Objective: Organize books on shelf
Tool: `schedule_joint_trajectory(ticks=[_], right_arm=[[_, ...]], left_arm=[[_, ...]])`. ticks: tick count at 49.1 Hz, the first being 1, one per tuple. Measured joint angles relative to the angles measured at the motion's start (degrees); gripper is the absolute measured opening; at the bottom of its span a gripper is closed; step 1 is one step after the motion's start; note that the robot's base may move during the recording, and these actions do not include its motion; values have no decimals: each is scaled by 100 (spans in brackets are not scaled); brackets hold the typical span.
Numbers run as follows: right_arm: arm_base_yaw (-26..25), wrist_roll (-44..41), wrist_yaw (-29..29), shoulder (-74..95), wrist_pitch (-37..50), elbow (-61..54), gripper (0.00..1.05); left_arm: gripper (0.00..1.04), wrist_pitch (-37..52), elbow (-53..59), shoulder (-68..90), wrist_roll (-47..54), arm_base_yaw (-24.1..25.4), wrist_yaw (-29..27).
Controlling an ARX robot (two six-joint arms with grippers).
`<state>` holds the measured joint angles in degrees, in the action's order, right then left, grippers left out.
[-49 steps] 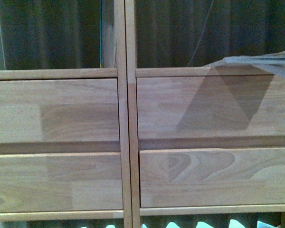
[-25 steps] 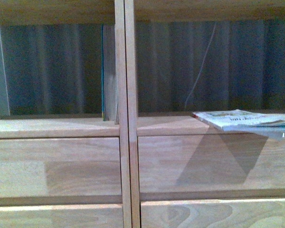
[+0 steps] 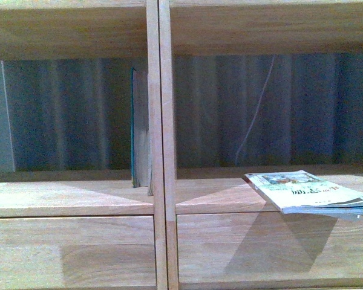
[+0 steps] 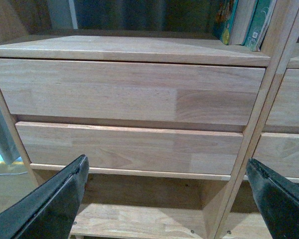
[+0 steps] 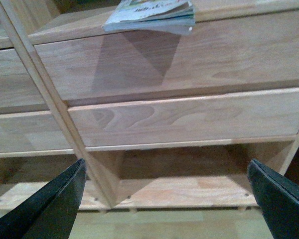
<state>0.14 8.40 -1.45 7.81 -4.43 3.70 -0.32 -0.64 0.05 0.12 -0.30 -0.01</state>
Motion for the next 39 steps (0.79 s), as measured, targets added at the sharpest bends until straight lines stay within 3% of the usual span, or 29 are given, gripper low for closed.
schedule_joint_trajectory(ticks=[6,14,16,25,39], right_arm=[[-389,719,-568,1062,291,501,98],[-1191,2413,-1954,3204,409,1711,98],[-1279,2675,-2055,3574,470,1943,98],[-1543,4232,-2057,5344,966,3182,98],[-1355,5989,-1884,6610,1178,4269,98]], left_arm=[[97,0,0,0,0,0,0],[97,0,0,0,0,0,0],[97,0,0,0,0,0,2],[97,0,0,0,0,0,0],[97,0,0,0,0,0,0]])
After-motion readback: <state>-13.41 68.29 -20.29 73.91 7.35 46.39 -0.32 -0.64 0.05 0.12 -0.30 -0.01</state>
